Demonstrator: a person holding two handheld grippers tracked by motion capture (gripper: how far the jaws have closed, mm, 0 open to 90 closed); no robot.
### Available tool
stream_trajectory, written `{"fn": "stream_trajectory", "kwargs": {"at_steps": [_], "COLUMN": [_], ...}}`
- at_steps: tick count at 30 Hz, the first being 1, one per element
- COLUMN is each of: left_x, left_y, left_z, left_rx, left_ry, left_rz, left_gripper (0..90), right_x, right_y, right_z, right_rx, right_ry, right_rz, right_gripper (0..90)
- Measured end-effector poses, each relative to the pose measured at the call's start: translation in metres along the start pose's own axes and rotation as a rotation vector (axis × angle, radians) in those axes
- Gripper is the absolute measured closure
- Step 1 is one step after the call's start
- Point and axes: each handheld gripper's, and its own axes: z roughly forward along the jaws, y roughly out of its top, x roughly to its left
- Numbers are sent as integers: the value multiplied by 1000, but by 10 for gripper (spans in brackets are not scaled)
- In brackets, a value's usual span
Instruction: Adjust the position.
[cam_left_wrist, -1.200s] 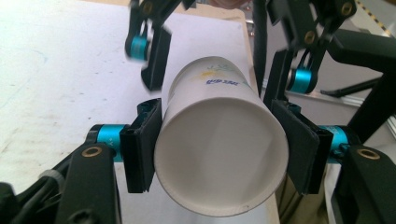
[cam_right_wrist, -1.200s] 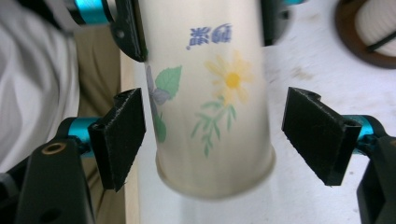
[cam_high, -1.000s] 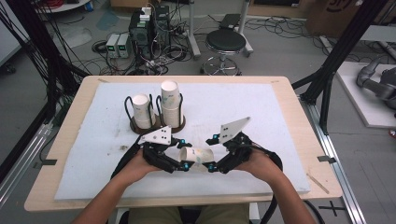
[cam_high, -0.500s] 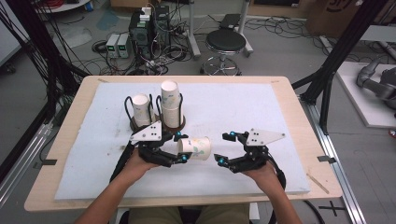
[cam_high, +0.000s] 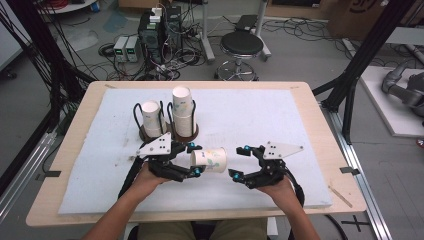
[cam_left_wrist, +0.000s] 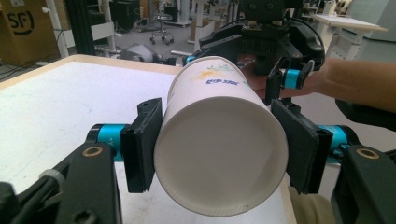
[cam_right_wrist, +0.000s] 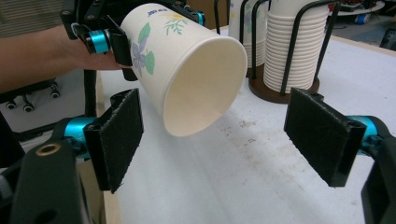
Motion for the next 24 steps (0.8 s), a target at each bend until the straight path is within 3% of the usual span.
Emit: {"fn": "stream_trajectory", "kwargs": {"at_steps": [12,19,24], "left_x": [-4,-7,-7], "left_y": [0,0,0], "left_z": [2,6,7], "left_rx": [-16,-16,-20], "left_ry": [-45,-93,-112], "left_rz": [12,24,27], "left_gripper": [370,372,372], "right_x": [3,2,2], "right_y": [-2,-4,-4], "right_z": [11,22,25], "right_rx": [14,31,1], "right_ry": [92,147,198], "right_rz": [9,20,26], "right_gripper": [204,207,249]}}
